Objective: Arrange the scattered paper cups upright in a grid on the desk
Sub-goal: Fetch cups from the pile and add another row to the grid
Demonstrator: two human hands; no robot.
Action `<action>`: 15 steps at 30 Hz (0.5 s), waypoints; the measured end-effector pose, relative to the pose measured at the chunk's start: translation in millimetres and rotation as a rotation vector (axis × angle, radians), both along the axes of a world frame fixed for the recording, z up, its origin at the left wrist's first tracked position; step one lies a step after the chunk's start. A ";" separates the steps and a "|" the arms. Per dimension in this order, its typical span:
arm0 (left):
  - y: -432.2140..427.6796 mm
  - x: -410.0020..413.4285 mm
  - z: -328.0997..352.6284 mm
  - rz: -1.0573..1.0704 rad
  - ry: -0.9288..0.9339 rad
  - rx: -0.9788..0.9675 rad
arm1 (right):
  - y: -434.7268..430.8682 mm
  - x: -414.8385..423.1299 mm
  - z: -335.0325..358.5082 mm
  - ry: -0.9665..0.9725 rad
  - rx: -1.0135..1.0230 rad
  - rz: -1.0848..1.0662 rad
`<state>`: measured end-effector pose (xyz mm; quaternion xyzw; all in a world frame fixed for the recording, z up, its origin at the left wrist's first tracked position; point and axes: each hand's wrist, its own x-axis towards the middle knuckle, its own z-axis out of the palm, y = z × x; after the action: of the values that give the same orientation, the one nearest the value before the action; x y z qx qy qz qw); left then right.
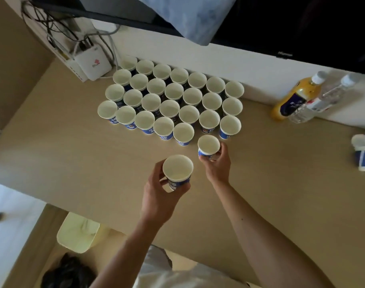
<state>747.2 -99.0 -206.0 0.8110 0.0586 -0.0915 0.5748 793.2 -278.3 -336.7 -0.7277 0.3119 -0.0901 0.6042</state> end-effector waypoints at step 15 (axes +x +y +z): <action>6.3 27.8 -7.5 -0.033 0.017 -0.010 | 9.6 35.2 -20.9 -0.056 0.015 -0.071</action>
<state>775.1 -92.7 -213.5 0.8081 0.0496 -0.1085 0.5768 828.4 -268.7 -357.6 -0.7090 0.3209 -0.1297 0.6145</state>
